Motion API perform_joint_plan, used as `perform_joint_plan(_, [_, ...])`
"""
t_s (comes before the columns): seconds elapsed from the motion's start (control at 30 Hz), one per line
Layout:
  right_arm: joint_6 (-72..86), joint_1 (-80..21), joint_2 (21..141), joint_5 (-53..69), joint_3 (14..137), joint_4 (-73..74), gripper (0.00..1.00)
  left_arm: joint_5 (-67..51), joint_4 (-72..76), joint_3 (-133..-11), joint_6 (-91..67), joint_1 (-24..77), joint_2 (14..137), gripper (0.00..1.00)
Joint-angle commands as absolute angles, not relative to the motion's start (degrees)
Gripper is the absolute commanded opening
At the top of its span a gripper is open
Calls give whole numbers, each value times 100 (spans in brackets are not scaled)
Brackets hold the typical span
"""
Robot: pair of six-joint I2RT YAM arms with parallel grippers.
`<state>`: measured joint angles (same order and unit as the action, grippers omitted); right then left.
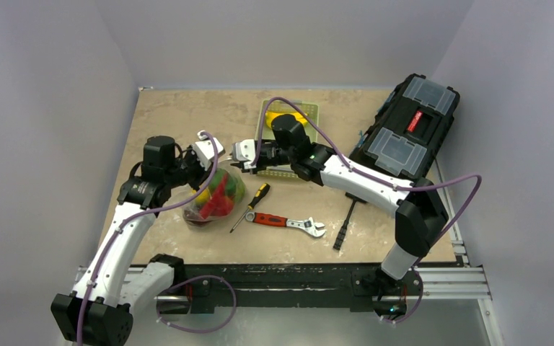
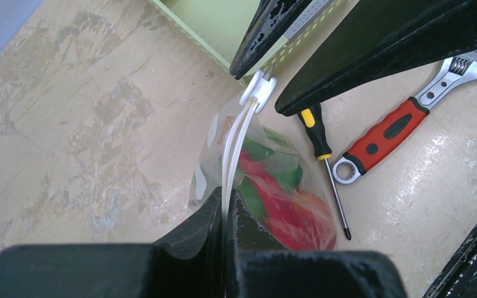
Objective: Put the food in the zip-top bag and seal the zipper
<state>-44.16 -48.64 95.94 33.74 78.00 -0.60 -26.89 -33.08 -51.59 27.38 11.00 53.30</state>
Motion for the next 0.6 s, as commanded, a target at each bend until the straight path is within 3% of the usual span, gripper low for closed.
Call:
perform_joint_plan(0.0, [-4570, -4902, 9510, 3404, 8045, -8, 27, -2932, -3060, -5188, 2663, 1072, 5287, 0])
perform_joint_plan(0.4, [-4570, -4965, 9530, 3427, 8104, -25, 28, -3006, -3108, -5195, 2656, 1072, 5335, 0])
perform_joint_plan(0.57, [-4544, -4974, 9516, 3476, 8104, -44, 23, -3023, -3106, -5194, 2654, 1072, 5338, 0])
